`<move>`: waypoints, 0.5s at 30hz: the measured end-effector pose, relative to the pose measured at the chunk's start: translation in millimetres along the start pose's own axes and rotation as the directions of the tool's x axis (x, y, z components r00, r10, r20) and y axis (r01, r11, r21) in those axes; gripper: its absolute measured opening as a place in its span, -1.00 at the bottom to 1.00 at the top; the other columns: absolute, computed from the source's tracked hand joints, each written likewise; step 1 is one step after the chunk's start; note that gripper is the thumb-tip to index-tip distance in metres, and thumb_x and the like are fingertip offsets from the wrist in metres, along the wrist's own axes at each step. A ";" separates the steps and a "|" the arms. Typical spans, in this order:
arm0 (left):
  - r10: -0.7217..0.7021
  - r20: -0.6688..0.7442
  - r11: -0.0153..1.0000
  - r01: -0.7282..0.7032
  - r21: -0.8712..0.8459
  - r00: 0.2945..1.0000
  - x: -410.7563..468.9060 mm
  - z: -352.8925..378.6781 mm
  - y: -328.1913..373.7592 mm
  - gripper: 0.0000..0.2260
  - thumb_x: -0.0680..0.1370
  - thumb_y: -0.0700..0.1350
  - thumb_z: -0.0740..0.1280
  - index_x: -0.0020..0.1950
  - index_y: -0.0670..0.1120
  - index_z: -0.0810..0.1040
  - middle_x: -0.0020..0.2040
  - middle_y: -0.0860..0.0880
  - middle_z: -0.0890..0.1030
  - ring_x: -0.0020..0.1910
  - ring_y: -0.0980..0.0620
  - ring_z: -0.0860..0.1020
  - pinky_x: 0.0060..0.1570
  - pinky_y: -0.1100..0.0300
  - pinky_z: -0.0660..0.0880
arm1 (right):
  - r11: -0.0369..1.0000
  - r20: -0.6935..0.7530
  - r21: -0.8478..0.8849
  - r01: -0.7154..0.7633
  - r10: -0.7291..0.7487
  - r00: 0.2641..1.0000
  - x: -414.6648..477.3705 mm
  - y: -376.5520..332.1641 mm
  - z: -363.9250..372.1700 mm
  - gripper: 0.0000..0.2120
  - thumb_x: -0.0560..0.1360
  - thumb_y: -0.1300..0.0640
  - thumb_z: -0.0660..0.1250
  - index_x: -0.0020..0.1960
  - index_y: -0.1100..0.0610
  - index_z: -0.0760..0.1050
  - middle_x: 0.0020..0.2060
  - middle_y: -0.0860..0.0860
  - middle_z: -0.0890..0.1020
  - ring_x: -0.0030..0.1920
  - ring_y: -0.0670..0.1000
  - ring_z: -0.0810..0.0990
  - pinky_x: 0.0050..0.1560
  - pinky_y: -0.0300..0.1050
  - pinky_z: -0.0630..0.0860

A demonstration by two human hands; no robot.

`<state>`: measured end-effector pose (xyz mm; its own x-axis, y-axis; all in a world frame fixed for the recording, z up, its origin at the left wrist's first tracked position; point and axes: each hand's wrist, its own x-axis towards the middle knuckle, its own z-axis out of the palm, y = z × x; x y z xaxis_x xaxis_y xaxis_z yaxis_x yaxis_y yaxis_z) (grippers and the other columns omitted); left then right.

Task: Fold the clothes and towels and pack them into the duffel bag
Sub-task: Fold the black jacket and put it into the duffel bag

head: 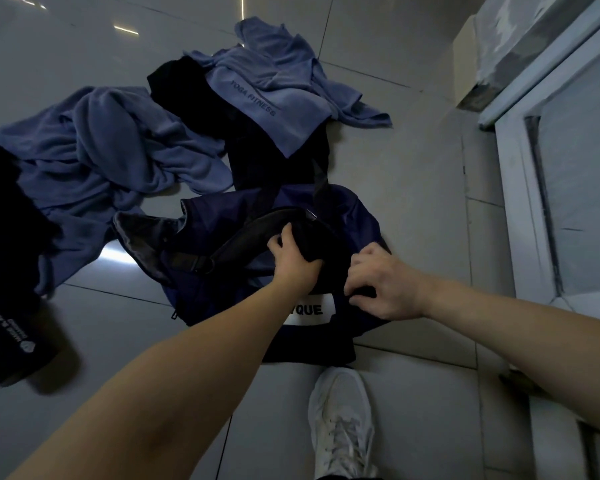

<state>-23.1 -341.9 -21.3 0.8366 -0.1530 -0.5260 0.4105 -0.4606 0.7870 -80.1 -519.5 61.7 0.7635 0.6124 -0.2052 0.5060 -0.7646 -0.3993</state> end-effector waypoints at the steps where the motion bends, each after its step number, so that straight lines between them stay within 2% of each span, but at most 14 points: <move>1: -0.046 0.023 0.994 0.048 -0.096 0.999 0.5 -1.2 2.4 -0.16 0.50 -0.13 0.47 0.60 0.08 -0.01 0.54 -0.09 0.02 0.44 -0.16 0.30 0.41 0.01 0.31 | 0.999 0.059 -0.043 -0.018 0.020 0.998 1.8 -1.6 2.9 -0.86 0.46 0.01 0.39 -0.04 0.02 0.65 -0.19 -0.13 0.63 -0.09 -0.09 0.50 0.22 0.00 0.33; 3: -0.079 0.049 0.971 0.088 -0.224 0.996 2.0 -2.8 5.2 -0.14 0.48 -0.13 0.50 0.60 0.09 0.03 0.53 -0.11 0.11 0.45 -0.15 0.29 0.40 -0.01 0.33 | 0.978 0.201 -0.169 -0.119 0.153 0.968 6.4 -3.7 5.2 -0.72 0.53 -0.10 0.33 0.16 -0.03 0.62 -0.02 -0.07 0.64 0.04 -0.03 0.51 0.31 -0.03 0.26; 5: -0.046 0.065 0.972 0.060 -0.226 0.997 1.0 -3.5 3.1 -0.12 0.46 -0.14 0.51 0.61 0.08 0.04 0.53 -0.11 0.14 0.46 -0.13 0.28 0.41 0.00 0.32 | 0.960 0.294 -0.201 -0.193 0.247 0.923 9.8 -3.2 1.4 -0.67 0.58 -0.11 0.30 0.29 -0.06 0.57 0.10 -0.07 0.61 0.14 -0.01 0.45 0.35 -0.08 0.18; 7: -0.002 0.076 0.988 0.014 -0.152 0.997 -1.3 -5.1 -1.0 -0.10 0.46 -0.13 0.52 0.62 0.07 0.02 0.54 -0.11 0.11 0.47 -0.11 0.26 0.42 0.05 0.27 | 0.985 0.281 -0.070 -0.157 0.170 0.945 11.6 -0.9 -0.9 -0.76 0.56 0.05 0.33 0.20 -0.06 0.63 0.07 -0.14 0.63 0.10 -0.10 0.45 0.36 -0.05 0.17; 10: 0.023 0.058 0.998 -0.019 -0.064 0.998 -0.6 -9.8 -6.3 -0.11 0.49 -0.14 0.50 0.62 0.06 -0.03 0.57 -0.09 0.02 0.50 -0.11 0.21 0.45 0.06 0.22 | 0.991 0.217 0.079 -0.108 0.088 0.972 8.5 1.7 1.0 -0.70 0.36 0.29 0.27 -0.09 -0.01 0.67 0.05 -0.20 0.66 -0.03 -0.19 0.42 0.26 -0.14 0.23; 13: -0.007 0.105 0.997 -0.002 0.081 0.994 2.7 -11.5 -6.9 -0.09 0.51 -0.13 0.48 0.63 0.03 -0.12 0.57 -0.13 0.04 0.51 -0.16 0.23 0.45 -0.01 0.24 | 0.985 0.222 0.036 -0.167 0.155 0.963 6.7 -3.8 2.1 -0.69 0.41 0.34 0.29 -0.06 0.00 0.67 -0.08 -0.19 0.55 -0.04 -0.10 0.41 0.20 -0.34 0.21; 15: -0.009 0.147 0.972 -0.026 0.235 0.989 3.5 -12.5 -7.4 -0.06 0.50 -0.10 0.48 0.62 -0.01 -0.15 0.55 -0.21 0.13 0.47 -0.21 0.30 0.42 -0.06 0.31 | 0.980 0.206 0.010 -0.197 0.191 0.960 6.0 -3.3 1.2 -0.74 0.43 0.25 0.30 0.00 0.00 0.67 -0.14 -0.19 0.51 -0.09 -0.13 0.43 0.25 -0.27 0.23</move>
<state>-18.7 -328.1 -25.0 0.7707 -0.2757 -0.5744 0.2917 -0.6488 0.7028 -77.7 -513.0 60.7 0.7468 0.4834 -0.4568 0.3420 -0.8682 -0.3596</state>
